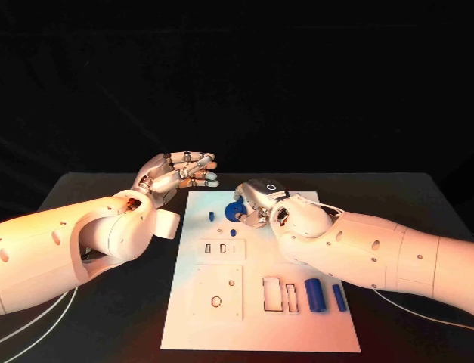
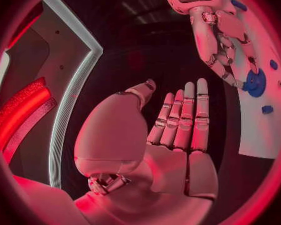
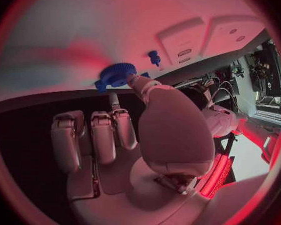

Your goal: Assemble the parts on the task board

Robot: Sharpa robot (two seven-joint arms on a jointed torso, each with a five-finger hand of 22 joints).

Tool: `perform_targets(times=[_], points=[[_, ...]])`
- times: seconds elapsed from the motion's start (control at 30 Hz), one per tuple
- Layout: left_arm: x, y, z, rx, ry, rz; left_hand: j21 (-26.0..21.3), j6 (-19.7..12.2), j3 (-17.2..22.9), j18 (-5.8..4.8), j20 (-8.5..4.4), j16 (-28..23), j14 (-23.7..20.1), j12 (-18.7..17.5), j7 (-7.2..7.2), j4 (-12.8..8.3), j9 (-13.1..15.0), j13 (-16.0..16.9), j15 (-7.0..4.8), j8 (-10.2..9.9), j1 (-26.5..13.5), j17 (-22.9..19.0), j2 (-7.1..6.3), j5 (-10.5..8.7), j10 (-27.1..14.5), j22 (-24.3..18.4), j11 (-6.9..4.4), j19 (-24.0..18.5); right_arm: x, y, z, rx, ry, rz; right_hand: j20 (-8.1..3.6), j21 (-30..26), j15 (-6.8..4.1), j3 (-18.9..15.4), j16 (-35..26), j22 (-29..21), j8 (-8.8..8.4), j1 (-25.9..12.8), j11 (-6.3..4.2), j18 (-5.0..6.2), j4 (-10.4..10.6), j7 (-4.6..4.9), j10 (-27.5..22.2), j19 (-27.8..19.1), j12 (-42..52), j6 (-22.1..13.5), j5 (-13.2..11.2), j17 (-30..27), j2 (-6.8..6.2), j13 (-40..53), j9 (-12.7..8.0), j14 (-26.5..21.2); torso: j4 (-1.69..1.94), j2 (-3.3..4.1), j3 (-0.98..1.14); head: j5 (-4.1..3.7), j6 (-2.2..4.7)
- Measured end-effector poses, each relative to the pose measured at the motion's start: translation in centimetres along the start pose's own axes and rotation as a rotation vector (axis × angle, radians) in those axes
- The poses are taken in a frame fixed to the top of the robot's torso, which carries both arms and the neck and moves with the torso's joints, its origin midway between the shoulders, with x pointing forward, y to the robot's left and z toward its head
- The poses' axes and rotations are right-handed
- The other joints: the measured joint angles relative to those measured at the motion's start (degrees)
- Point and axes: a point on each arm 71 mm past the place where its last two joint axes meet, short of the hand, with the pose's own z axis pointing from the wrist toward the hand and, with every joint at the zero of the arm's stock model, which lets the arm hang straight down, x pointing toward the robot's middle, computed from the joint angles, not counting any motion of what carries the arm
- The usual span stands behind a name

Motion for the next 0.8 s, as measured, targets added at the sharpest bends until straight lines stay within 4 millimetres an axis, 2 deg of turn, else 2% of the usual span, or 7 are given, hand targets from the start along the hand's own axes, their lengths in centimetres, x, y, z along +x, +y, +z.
perform_targets(times=[0.07, 0.17, 0.43, 0.7, 0.8], points=[[0.0, 0.0, 0.0, 0.0, 0.0, 0.0, 0.0, 0.0, 0.0, 0.0, 0.0, 0.0, 0.0, 0.0, 0.0, 0.0, 0.0, 0.0, 0.0, 0.0, 0.0, 0.0, 0.0, 0.0, 0.0, 0.0, 0.0, 0.0, 0.1, -0.1, 0.0, 0.003, 0.008, 0.002, 0.0, 0.0, 0.09, -1.07, 0.0, 0.0, -0.36, -1.06, 0.0, -0.01, 0.62, 0.01, 0.0, 0.0, -0.22, -0.01, 0.4, 0.0, 0.58, 0.0, -0.07, -0.09, 0.0, -0.01, -0.01, -0.04, -0.01], [0.0, 0.0, 0.0, -0.001, 0.0, 0.0, 0.0, 0.0, 0.0, 0.0, 0.0, 0.0, 0.0, 0.0, 0.0, 0.0, 0.0, 0.0, 0.0, 0.0, 0.0, 0.0, 0.0, 0.0, 0.0, 0.0, 0.0, 0.0, 0.1, -0.1, 0.0, 0.005, 0.02, 0.005, 0.0, 0.0, 0.09, -1.8, 0.0, 0.0, -0.77, -2.52, 0.0, 0.0, 1.56, 0.05, 0.0, 0.0, -0.22, -0.05, 3.25, 0.0, 1.46, 0.0, -0.06, -0.09, 0.0, -0.01, -0.01, -0.09, -0.02], [0.0, 0.0, 0.0, -0.004, -0.001, 0.0, 0.0, 0.0, 0.0, 0.0, 0.0, 0.0, 0.0, 0.0, 0.0, 0.0, -0.01, 0.0, 0.0, 0.0, 0.0, 0.08, 0.0, 0.0, 0.0, 0.04, 0.0, 0.0, 0.2, -0.3, 0.0, 0.009, 0.05, 0.01, 0.0, 0.0, 0.09, -1.02, 0.0, 0.01, -0.89, -4.78, 0.0, 0.0, 2.97, -0.33, 0.0, 0.0, -0.22, 1.79, 5.33, -0.01, 2.76, -0.01, 0.03, -0.09, 0.05, -0.02, -0.01, -0.15, -0.03], [-0.2, 0.0, 0.0, -0.005, -0.004, 0.002, 0.0, 0.0, 0.0, 0.0, 0.0, 0.0, 0.0, 0.0, 0.0, 0.0, -0.01, 0.0, 0.0, 0.0, 0.0, 0.09, 0.0, 0.0, 0.0, 0.04, 0.0, 0.01, 0.1, -1.5, -0.7, 0.026, 0.046, 0.02, 0.0, 0.0, 0.09, -0.93, 0.0, 0.04, -0.88, -5.04, 0.2, 0.0, 3.19, -0.21, 0.21, 0.0, -0.22, 2.3, 5.33, -0.01, 3.08, -0.02, 0.22, -0.09, -0.02, -0.09, 0.05, -0.02, 0.03], [-0.3, 0.0, 0.0, -0.006, -0.007, 0.003, 0.0, 0.0, 0.0, 0.0, 0.0, 0.0, 0.0, 0.0, 0.0, 0.0, -0.01, 0.0, 0.0, 0.0, -0.23, 0.16, 0.23, 0.0, 0.0, 0.09, 0.0, 0.01, -0.3, -2.5, -1.4, 0.042, 0.027, 0.03, 0.0, 0.0, 0.09, -0.93, 0.0, 0.04, -0.88, -5.57, 0.2, 0.0, 3.19, -0.21, 0.21, 0.0, -0.22, 2.3, 4.5, -0.01, 2.55, -0.02, 0.11, -0.09, -0.08, -0.15, 0.09, 0.04, 0.1]])
